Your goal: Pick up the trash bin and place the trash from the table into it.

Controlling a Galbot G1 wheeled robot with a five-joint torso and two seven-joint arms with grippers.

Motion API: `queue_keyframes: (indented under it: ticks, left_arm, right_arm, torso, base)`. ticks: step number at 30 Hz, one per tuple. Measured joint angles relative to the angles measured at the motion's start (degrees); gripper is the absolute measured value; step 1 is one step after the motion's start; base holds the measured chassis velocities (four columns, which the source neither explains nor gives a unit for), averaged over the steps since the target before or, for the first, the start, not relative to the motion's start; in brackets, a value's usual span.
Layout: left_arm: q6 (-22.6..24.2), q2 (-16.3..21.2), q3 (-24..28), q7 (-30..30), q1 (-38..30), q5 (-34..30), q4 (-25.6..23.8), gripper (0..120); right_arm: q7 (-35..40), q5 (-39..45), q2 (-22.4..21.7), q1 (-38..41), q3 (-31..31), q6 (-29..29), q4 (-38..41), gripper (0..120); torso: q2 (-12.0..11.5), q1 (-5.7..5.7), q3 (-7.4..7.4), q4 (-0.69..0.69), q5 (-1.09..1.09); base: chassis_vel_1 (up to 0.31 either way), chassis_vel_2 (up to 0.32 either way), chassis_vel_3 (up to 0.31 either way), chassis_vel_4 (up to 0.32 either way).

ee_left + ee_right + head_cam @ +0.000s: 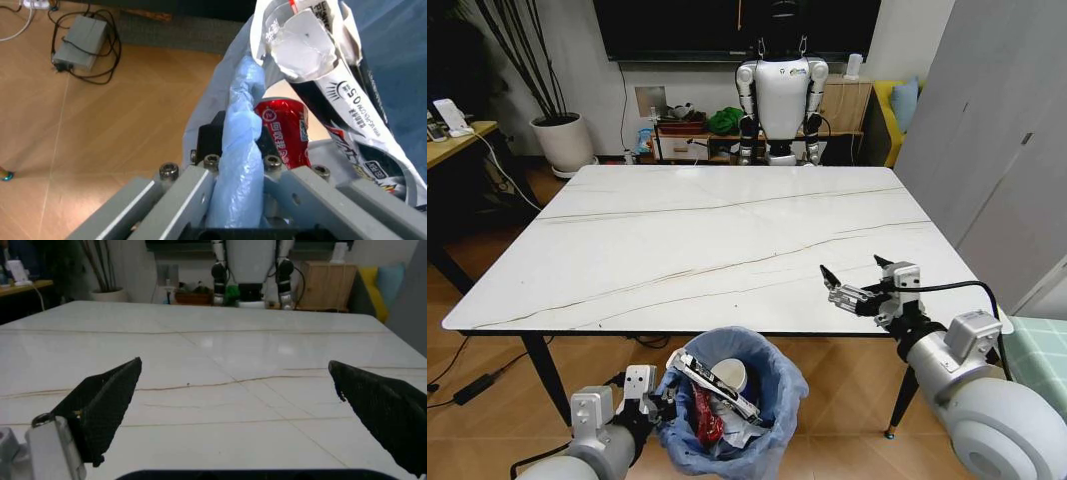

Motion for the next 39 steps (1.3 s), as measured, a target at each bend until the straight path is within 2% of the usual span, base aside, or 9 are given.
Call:
queue_keyframes:
  ticks: [5,10,19,33,39]
  left_arm:
    - [0.0,-0.1,-0.1,1.2,1.4,2.5,0.0,0]
    - [0.0,-0.5,0.0,2.1,2.4,4.5,0.0,0]
    - [0.0,-1.8,0.2,3.8,4.4,8.5,0.0,0]
    - [0.0,-1.8,-0.8,6.7,6.3,13.8,0.0,0]
    - [0.0,-1.9,-1.5,7.2,6.3,13.9,0.0,0]
  right_arm:
    - [-0.6,-5.4,5.0,-3.2,1.1,0.0,0.0,100]
    - [-1.2,-7.3,10.0,-4.0,1.5,0.2,0.0,100]
    - [-1.1,-8.8,15.7,-4.6,2.7,0.7,0.0,100]
    - [0.4,-9.0,17.9,-5.8,4.0,0.3,0.0,100]
    - [-1.8,-9.9,19.5,-6.8,5.2,4.6,0.0,100]
  torso:
    - [0.0,0.00,0.00,-0.01,0.00]
    - [0.0,0.00,0.00,0.00,0.00]
    - [-0.5,-0.24,-0.26,0.00,-0.01]
    - [-4.3,-1.92,-2.34,0.00,0.00]
    - [-6.2,-2.76,-3.42,0.00,0.00]
  base:
    - [0.000,0.000,0.000,0.000]
    - [0.000,0.000,0.000,0.000]
    - [0.000,0.000,0.000,0.000]
    - [0.000,0.000,0.000,0.000]
    - [0.000,0.000,0.000,0.000]
